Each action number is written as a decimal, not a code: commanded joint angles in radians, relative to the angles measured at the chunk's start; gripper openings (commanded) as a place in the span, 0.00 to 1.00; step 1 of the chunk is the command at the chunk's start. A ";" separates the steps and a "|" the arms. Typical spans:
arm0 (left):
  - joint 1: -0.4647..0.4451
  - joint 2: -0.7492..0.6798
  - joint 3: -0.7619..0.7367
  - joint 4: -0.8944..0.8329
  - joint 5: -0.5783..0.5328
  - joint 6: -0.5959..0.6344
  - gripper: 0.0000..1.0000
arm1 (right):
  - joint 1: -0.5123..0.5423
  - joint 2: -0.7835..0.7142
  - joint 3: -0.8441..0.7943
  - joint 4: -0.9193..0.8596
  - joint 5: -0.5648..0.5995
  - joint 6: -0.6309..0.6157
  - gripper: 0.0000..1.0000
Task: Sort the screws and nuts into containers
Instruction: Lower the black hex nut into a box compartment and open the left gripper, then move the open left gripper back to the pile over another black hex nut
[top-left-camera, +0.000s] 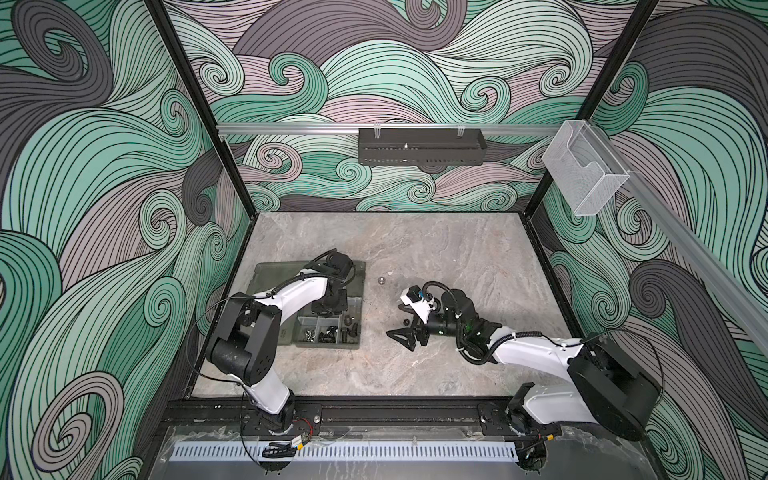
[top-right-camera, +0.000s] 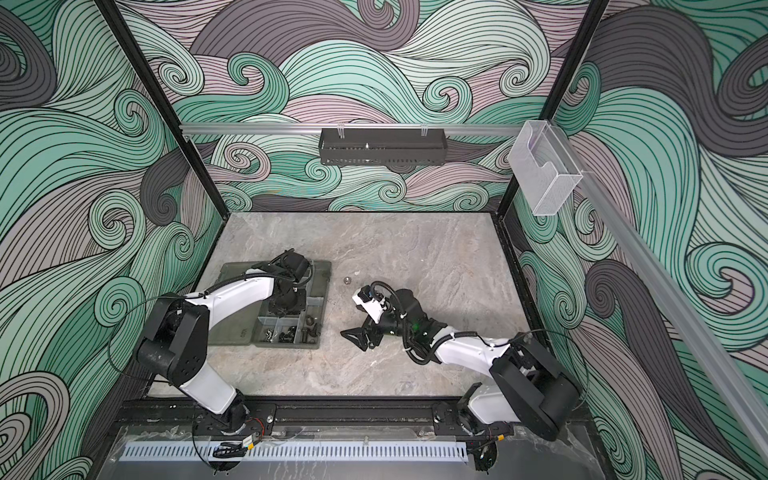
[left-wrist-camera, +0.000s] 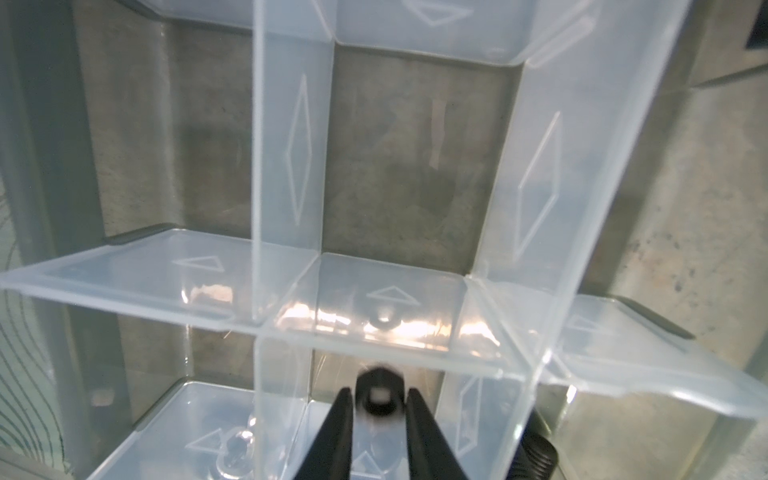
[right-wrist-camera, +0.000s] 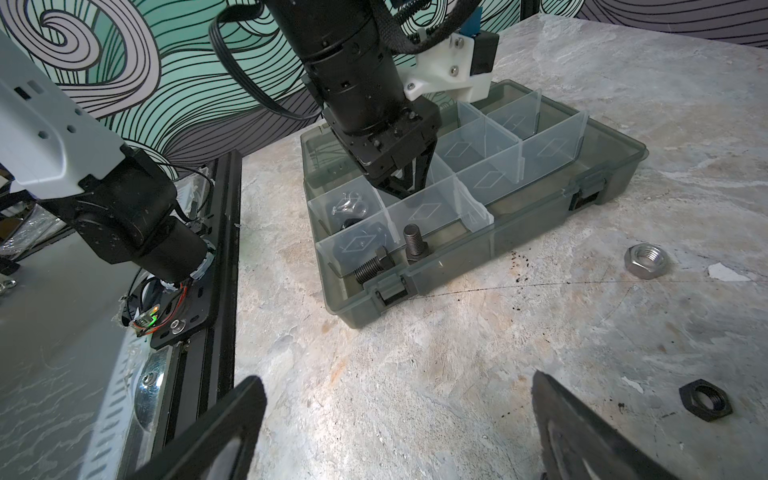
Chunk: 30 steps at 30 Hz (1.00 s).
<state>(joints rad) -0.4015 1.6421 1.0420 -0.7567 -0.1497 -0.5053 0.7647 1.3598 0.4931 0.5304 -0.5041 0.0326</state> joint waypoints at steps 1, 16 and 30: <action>0.007 -0.001 -0.002 -0.006 -0.010 0.002 0.29 | 0.004 0.009 0.021 0.003 -0.001 -0.034 0.99; -0.050 -0.164 0.069 -0.032 0.045 0.041 0.29 | -0.032 0.025 0.015 0.038 0.009 0.018 0.99; -0.271 0.213 0.433 0.044 0.148 0.027 0.32 | -0.125 -0.026 0.006 -0.093 0.289 0.089 0.99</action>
<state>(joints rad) -0.6369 1.7805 1.4113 -0.7059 -0.0185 -0.4713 0.6498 1.3693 0.4934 0.4797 -0.3241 0.1165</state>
